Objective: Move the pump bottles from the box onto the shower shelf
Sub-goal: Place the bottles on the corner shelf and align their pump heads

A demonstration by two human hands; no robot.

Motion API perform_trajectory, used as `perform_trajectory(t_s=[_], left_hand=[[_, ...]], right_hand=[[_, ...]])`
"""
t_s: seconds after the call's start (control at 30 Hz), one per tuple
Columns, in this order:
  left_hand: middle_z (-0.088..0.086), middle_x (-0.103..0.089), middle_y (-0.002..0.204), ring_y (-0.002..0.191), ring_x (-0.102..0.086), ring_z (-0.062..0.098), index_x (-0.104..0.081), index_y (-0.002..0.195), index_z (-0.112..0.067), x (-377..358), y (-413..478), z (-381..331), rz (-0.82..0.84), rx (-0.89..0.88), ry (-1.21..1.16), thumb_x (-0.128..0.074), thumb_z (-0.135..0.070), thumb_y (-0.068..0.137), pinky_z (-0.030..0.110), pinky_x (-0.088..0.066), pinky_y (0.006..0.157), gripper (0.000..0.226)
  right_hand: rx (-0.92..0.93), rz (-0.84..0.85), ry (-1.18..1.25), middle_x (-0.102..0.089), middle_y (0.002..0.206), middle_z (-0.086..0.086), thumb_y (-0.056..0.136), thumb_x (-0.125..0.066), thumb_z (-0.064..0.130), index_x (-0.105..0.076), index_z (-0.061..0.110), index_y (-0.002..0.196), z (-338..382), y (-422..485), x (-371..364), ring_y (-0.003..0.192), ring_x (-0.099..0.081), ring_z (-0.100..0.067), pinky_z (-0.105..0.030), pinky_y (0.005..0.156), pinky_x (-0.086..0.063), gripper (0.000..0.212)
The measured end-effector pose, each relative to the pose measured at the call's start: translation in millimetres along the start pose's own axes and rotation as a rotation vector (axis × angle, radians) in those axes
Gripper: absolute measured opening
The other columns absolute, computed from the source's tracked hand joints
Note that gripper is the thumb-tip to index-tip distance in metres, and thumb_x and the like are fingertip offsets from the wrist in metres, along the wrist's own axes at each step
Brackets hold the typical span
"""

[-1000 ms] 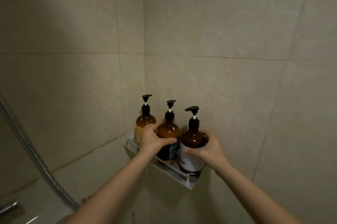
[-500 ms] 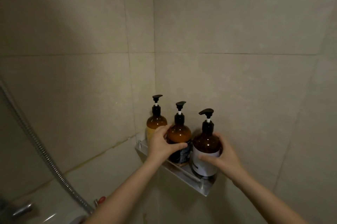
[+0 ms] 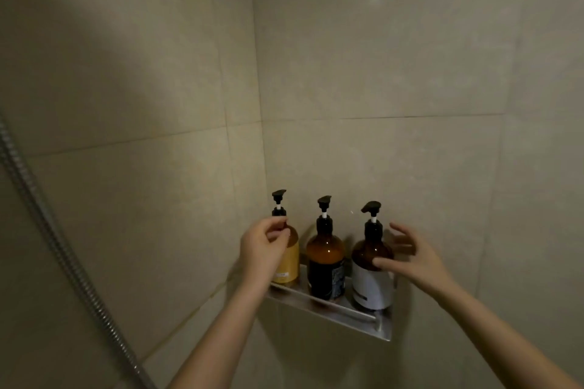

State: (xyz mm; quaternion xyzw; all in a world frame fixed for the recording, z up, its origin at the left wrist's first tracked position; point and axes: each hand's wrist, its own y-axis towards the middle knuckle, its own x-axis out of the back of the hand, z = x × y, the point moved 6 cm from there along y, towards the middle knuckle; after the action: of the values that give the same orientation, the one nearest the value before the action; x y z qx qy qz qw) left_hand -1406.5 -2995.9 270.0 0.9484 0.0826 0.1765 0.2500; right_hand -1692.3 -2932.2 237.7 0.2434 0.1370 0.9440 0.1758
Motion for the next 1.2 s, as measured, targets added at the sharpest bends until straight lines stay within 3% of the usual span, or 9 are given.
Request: perform_trajectory(t_s=[0.17,0.27,0.43,0.6,0.73,0.83,0.93,1.07,1.2], left_hand=[[0.001,-0.065,0.114,0.091,-0.061,0.01,-0.058,0.118,-0.02,10.8,31.0,10.9,0.018,0.068,0.13,-0.064,-0.026,0.08,0.029,-0.052,0.076,0.038],[0.002,-0.063,0.118,0.09,-0.059,0.012,-0.057,0.118,-0.022,-1.1,35.8,18.1,0.102,0.038,0.222,-0.069,-0.033,0.073,0.027,-0.046,0.069,0.047],[0.007,-0.049,0.139,0.122,-0.05,0.026,-0.037,0.139,-0.015,-11.3,46.1,35.7,0.211,0.185,0.204,-0.076,-0.029,0.068,0.035,-0.047,0.088,0.082],[0.007,-0.065,0.117,0.098,-0.06,0.021,-0.059,0.118,-0.017,-18.0,47.6,44.4,0.272,0.154,0.15,-0.075,-0.015,0.069,0.03,-0.051,0.075,0.053],[0.001,-0.068,0.109,0.096,-0.063,0.02,-0.06,0.116,-0.021,-19.3,45.6,43.5,0.225,0.106,0.14,-0.081,-0.023,0.063,0.029,-0.048,0.073,0.058],[-0.013,-0.065,0.089,0.073,-0.056,0.004,-0.062,0.093,-0.036,-20.9,42.1,41.5,0.214,0.067,0.169,-0.081,-0.038,0.057,0.025,-0.047,0.062,0.04],[-0.022,-0.056,0.075,0.067,-0.053,-0.001,-0.052,0.072,-0.045,-21.1,42.6,41.1,0.229,0.065,0.195,-0.078,-0.046,0.056,0.022,-0.046,0.056,0.031],[-0.003,-0.068,0.102,0.081,-0.059,0.009,-0.064,0.105,-0.027,-21.0,50.0,41.9,0.271,0.066,0.167,-0.077,-0.039,0.065,0.025,-0.046,0.065,0.044],[0.006,-0.066,0.115,0.102,-0.062,0.023,-0.062,0.115,-0.015,-21.4,53.5,46.0,0.299,0.084,0.174,-0.078,-0.027,0.068,0.03,-0.048,0.078,0.052]], right_hand=[[-0.066,-0.086,-0.054,-0.058,0.099,0.005,0.064,-0.083,0.037,-0.058,0.019,0.118,6.9,-10.7,5.0,0.088,-0.06,-0.012,-0.023,0.07,-0.048,0.063],[-0.065,-0.092,-0.145,-0.057,0.1,0.002,0.067,-0.08,0.04,-0.054,0.018,0.121,17.5,-12.4,0.7,0.087,-0.059,-0.013,-0.022,0.068,-0.047,0.064],[-0.095,-0.083,-0.255,-0.056,0.099,0.002,0.067,-0.081,0.04,-0.052,0.017,0.123,30.2,-11.7,-8.6,0.085,-0.058,-0.014,-0.02,0.064,-0.045,0.067],[-0.121,-0.036,-0.339,-0.057,0.094,0.006,0.065,-0.083,0.03,-0.059,0.018,0.114,30.9,-8.0,-9.5,0.085,-0.058,-0.012,-0.023,0.067,-0.048,0.056],[-0.146,0.049,-0.318,-0.058,0.102,0.002,0.071,-0.079,0.019,-0.056,0.017,0.119,28.1,-2.5,-6.8,0.092,-0.06,-0.016,-0.03,0.08,-0.052,0.054],[-0.164,0.105,-0.278,-0.057,0.101,0.001,0.074,-0.075,0.01,-0.054,0.014,0.123,28.7,-1.0,-7.5,0.093,-0.058,-0.015,-0.026,0.077,-0.05,0.054],[-0.148,0.08,-0.29,-0.059,0.094,0.006,0.073,-0.075,0.023,-0.056,0.017,0.111,33.5,0.8,-9.8,0.082,-0.058,-0.008,-0.019,0.066,-0.049,0.042],[-0.179,-0.04,-0.363,-0.052,0.084,0.012,0.064,-0.079,0.05,-0.045,0.028,0.095,39.1,-1.5,-13.8,0.072,-0.05,-0.002,-0.014,0.049,-0.035,0.05],[-0.179,-0.038,-0.426,-0.058,0.093,0.005,0.063,-0.08,0.049,-0.052,0.024,0.101,39.1,0.7,-12.9,0.076,-0.053,-0.008,-0.016,0.049,-0.035,0.053]])
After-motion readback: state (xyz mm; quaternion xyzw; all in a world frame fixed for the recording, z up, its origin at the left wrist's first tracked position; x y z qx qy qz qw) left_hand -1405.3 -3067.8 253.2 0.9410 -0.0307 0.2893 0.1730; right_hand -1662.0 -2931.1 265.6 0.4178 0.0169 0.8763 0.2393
